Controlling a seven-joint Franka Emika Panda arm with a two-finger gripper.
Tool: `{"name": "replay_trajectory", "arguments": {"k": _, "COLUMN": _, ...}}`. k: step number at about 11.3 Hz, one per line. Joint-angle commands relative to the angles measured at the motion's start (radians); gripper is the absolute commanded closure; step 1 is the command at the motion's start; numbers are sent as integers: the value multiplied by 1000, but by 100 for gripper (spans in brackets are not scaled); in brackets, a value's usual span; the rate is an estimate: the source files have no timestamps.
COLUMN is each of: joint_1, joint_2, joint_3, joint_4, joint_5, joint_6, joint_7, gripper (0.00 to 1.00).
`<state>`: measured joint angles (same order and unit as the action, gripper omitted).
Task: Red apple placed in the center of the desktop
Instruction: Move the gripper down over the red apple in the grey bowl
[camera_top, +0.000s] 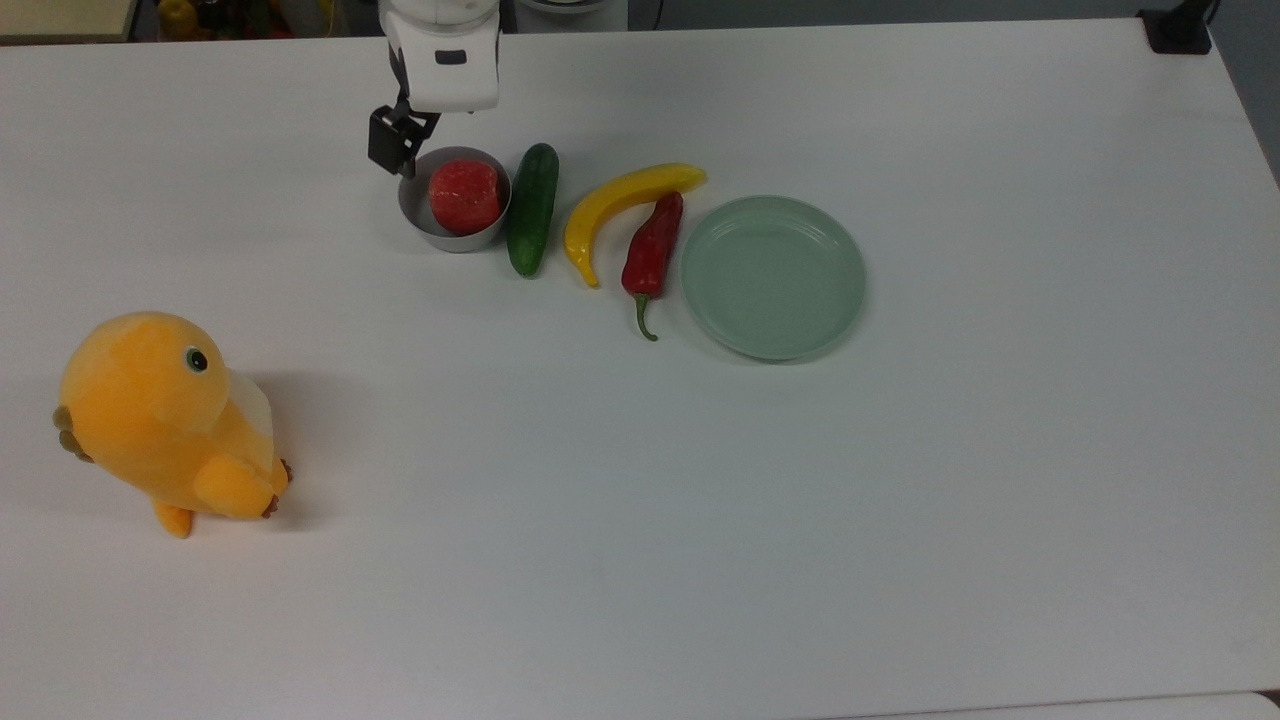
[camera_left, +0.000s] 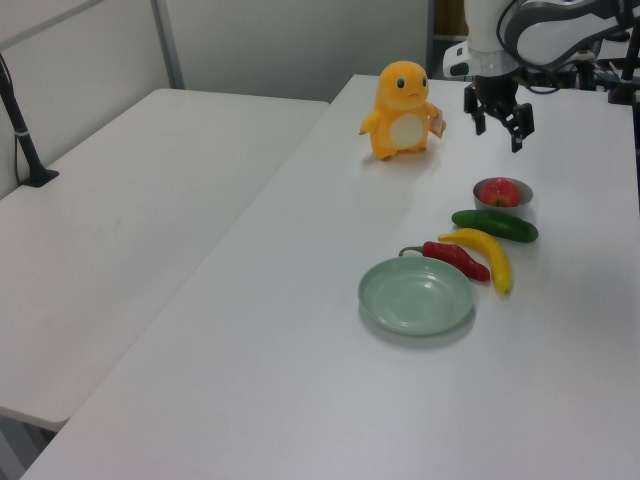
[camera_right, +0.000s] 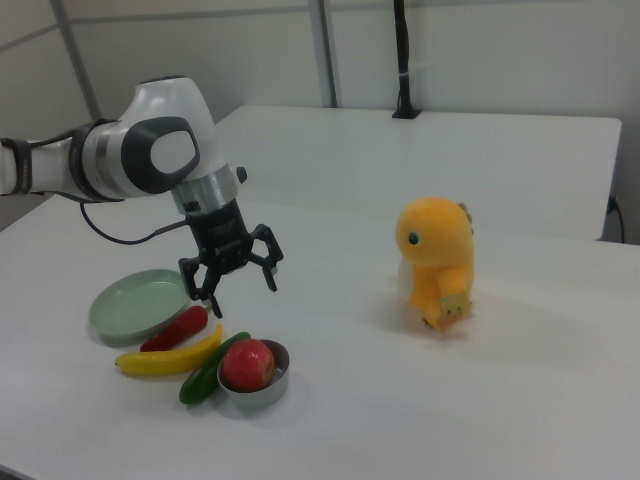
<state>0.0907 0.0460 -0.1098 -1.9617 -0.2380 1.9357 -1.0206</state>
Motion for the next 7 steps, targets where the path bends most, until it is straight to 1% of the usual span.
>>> {"name": "replay_trajectory", "arguments": {"k": 1, "joint_1": -17, "joint_2": -29, "joint_3": -4, "joint_4": -78, "joint_5": 20, "joint_6": 205, "joint_7": -160, "gripper": 0}}
{"name": "replay_trajectory", "arguments": {"k": 2, "joint_1": -17, "joint_2": -31, "joint_3": -4, "joint_4": -109, "joint_5": 26, "joint_6": 263, "joint_7": -167, "gripper": 0}}
{"name": "replay_trajectory", "arguments": {"k": 3, "joint_1": -19, "joint_2": -31, "joint_3": -2, "joint_4": -132, "joint_5": 26, "joint_6": 276, "joint_7": -200, "gripper": 0}}
{"name": "replay_trajectory", "arguments": {"k": 5, "joint_1": -15, "joint_2": -32, "joint_3": -2, "joint_4": -170, "joint_5": 25, "joint_6": 276, "joint_7": -274, "gripper": 0}}
{"name": "replay_trajectory", "arguments": {"k": 7, "joint_1": -12, "joint_2": -31, "joint_3": -4, "joint_4": -192, "joint_5": 26, "joint_6": 267, "joint_7": -311, "gripper": 0}}
